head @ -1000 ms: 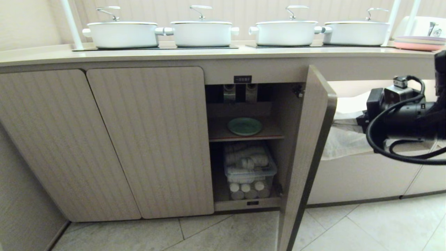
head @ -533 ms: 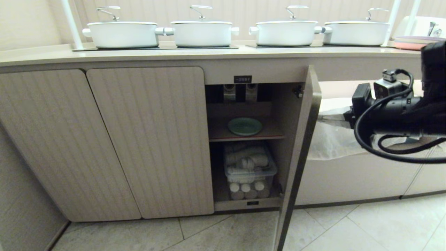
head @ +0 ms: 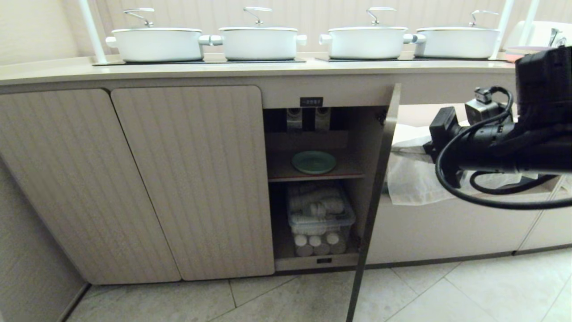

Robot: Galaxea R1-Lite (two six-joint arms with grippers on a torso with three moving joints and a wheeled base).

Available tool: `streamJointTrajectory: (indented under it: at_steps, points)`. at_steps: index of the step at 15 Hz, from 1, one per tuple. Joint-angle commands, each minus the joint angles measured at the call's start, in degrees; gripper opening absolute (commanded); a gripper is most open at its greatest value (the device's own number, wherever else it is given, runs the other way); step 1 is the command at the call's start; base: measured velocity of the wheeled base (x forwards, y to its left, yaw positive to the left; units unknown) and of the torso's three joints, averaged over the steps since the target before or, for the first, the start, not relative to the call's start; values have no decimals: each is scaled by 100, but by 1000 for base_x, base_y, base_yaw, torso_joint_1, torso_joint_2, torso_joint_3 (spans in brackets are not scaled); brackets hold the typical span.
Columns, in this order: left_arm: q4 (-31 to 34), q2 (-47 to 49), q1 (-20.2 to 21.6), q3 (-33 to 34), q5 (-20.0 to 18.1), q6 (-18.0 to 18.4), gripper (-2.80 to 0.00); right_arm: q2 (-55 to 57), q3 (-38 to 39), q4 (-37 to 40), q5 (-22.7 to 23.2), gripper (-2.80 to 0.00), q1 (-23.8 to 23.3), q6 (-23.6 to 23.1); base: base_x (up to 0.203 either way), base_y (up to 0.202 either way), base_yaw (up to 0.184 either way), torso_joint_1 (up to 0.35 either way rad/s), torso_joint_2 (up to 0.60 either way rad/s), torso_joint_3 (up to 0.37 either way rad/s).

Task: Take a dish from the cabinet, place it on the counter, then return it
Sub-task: Close the cabinet door

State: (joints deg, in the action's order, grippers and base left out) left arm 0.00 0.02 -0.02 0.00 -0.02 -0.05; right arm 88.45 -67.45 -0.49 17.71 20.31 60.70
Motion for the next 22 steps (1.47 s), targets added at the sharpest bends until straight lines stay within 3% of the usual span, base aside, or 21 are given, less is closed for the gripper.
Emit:
streamJointTrajectory:
  at_steps: [1,8,15,22]
  points:
    - [0,-2,-3,0,2,1,-280,65,-5,-41,-97,-280,123,30,0,0,0,0,0,0]
    - [2,-2,1,0,-3,1,-280,533,-176,-409,-726,-280,369,-26,0,0,0,0,0,0]
    - [0,-2,2,0,2,3,-280,755,-216,-444,-959,-280,398,-709,0,0,0,0,0,0]
    - [0,-2,0,0,2,5,-280,1329,-645,-663,-1813,-280,771,-893,0,0,0,0,0,0]
